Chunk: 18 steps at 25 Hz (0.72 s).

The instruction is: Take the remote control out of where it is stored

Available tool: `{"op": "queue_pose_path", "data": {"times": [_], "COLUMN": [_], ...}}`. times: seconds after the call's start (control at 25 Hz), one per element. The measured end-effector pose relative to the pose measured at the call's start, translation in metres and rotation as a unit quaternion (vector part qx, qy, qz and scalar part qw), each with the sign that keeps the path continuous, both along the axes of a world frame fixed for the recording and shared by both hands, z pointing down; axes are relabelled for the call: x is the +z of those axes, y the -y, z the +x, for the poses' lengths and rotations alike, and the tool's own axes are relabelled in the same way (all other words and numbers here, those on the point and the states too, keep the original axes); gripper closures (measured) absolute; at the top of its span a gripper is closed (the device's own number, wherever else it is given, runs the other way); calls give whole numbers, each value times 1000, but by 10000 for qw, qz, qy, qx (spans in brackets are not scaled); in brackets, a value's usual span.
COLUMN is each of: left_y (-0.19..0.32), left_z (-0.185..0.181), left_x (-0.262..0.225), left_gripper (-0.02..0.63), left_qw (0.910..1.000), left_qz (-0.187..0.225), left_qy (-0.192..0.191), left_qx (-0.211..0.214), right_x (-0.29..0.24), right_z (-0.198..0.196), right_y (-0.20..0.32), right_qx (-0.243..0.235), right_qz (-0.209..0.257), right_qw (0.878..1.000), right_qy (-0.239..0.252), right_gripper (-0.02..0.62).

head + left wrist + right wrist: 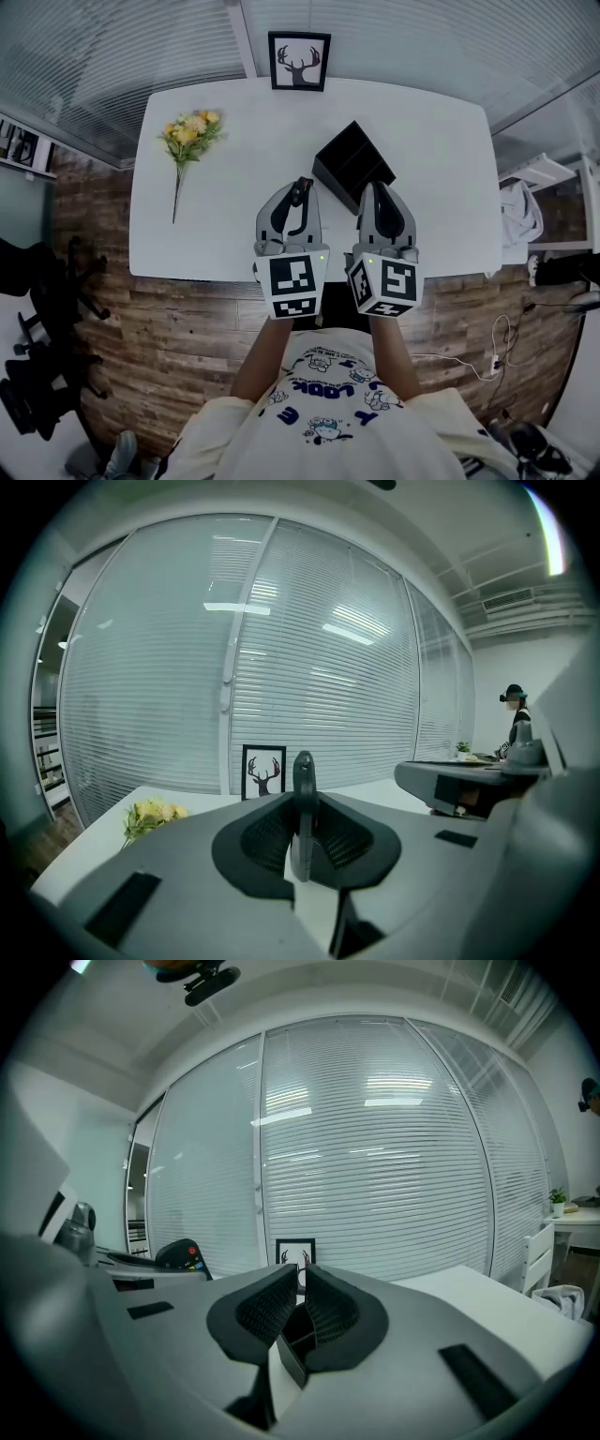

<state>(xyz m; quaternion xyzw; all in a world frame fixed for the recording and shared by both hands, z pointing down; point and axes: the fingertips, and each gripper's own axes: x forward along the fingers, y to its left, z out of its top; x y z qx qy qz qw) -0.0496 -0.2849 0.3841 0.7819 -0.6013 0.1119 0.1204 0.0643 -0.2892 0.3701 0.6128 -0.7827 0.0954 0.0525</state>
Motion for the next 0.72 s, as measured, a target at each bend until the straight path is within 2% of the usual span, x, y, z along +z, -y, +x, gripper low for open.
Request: {"op": "queue_pose_path", "data": {"times": [0.72], "left_y": [-1], "left_z": [4], "left_x": [-3], "left_gripper": [537], "left_qw": [10000], "left_qz": [22], "left_qy": [-30], "left_qx": [-5], "right_x": [-3], "right_z": [2], "right_y": [-1], "right_qx": [0], "right_qz": [-3], "right_qw": [10000], "right_qy": [20], "right_gripper": [548]}}
